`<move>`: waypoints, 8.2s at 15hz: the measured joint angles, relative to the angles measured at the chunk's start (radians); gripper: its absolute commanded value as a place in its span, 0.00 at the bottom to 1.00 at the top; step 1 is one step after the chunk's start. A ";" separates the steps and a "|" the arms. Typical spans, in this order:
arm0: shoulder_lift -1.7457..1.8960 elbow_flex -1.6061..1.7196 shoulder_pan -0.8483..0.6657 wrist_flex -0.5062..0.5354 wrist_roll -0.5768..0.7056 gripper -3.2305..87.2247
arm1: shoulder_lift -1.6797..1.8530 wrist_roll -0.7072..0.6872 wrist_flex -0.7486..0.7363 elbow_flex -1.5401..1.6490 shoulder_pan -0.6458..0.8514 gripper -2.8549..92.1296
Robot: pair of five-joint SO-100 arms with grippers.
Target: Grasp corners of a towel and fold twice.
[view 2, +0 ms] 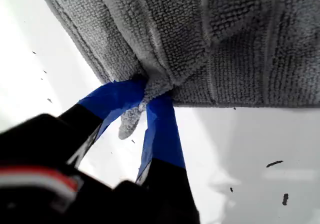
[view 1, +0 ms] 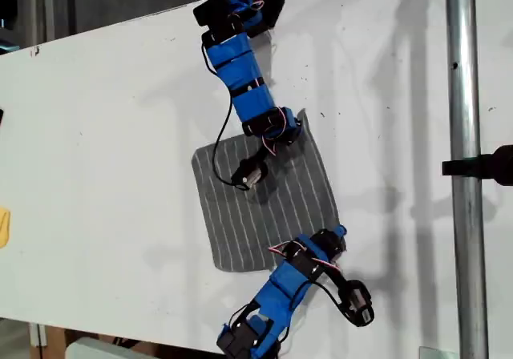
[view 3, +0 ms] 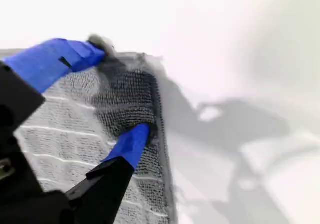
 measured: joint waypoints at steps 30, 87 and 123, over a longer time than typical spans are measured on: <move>0.723 0.252 -0.811 0.314 0.479 0.00 | 0.351 -0.368 -0.008 -0.114 0.635 0.03; 2.531 1.864 -0.265 -0.127 -0.207 0.01 | 0.252 0.460 -0.310 0.413 0.581 0.20; 2.531 1.910 -0.290 -0.124 -0.212 0.05 | 0.841 0.278 -0.629 0.465 0.396 0.27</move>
